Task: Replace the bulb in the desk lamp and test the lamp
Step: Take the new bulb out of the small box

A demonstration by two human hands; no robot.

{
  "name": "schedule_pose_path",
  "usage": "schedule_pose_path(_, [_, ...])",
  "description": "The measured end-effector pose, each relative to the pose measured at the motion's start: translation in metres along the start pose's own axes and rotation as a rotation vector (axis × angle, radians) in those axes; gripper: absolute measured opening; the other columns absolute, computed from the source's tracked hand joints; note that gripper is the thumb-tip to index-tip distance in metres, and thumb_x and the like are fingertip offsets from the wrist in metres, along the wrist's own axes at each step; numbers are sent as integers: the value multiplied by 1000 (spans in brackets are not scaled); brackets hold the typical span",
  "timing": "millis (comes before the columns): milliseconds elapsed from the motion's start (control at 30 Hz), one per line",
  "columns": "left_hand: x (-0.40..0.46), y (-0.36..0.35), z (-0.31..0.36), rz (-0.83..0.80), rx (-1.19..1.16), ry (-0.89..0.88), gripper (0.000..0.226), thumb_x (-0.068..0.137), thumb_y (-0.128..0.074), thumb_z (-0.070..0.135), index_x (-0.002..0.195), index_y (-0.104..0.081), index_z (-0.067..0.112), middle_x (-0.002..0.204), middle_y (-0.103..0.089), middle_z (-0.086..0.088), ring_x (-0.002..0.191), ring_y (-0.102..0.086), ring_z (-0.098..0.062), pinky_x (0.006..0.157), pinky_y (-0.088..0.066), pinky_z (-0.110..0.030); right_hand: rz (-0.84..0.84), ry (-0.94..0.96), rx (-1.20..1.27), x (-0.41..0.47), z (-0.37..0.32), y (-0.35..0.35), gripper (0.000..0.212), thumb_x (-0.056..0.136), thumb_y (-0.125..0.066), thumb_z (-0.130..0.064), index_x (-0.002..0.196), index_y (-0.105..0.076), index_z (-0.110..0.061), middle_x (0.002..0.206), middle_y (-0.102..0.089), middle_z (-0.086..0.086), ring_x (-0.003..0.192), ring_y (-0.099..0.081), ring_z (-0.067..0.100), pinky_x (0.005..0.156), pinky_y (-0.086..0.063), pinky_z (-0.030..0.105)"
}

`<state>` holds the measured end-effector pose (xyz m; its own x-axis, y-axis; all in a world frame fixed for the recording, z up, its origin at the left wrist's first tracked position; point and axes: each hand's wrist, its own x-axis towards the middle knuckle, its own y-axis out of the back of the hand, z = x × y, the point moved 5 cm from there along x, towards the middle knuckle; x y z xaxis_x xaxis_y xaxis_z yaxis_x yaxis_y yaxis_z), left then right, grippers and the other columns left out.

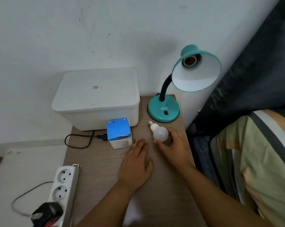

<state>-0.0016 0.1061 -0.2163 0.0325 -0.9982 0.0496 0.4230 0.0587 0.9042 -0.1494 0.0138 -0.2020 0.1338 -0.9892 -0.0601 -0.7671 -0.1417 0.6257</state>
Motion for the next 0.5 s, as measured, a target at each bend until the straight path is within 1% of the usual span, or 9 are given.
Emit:
schedule_pose_path(133, [-2, -1, -1, 12, 7, -1, 64, 93, -42, 45, 147, -41, 12, 156, -36, -7, 147, -26, -19, 120, -13, -30, 5, -24, -12, -1, 4, -6, 74, 70, -74, -60, 133, -48, -31, 128, -53, -9, 115, -51, 10, 99, -47, 43])
schedule_pose_path(267, [-2, 2, 1, 1, 11, -2, 65, 94, -37, 46, 150, -36, 13, 159, -31, -5, 149, -20, -17, 119, -5, -27, -13, -35, -17, -2, 5, -8, 81, 66, -70, -67, 135, -44, -34, 130, -53, -11, 117, -51, 9, 99, -47, 44])
schedule_pose_path(400, [-2, 2, 0, -18, -24, -9, 68, 93, -32, 47, 153, -29, 15, 161, -24, -2, 150, -10, -15, 117, 5, -21, -36, -50, 2, -3, 2, -6, 86, 64, -71, -67, 138, -43, -32, 133, -52, -10, 120, -50, 11, 101, -47, 44])
schedule_pose_path(433, [-2, 2, -1, -28, -46, -12, 67, 94, -33, 47, 153, -28, 15, 161, -24, -2, 150, -8, -14, 117, 5, -20, -36, -51, 5, -4, 1, -4, 87, 64, -71, -66, 138, -43, -32, 134, -51, -9, 121, -50, 11, 101, -47, 44])
schedule_pose_path(500, [-5, 4, -2, -47, -101, -21, 63, 96, -38, 42, 153, -28, 17, 161, -25, 0, 150, -7, -10, 119, 0, -20, -38, -45, -8, -6, -2, 0, 89, 66, -74, -64, 141, -40, -30, 138, -49, -7, 124, -48, 12, 102, -46, 44])
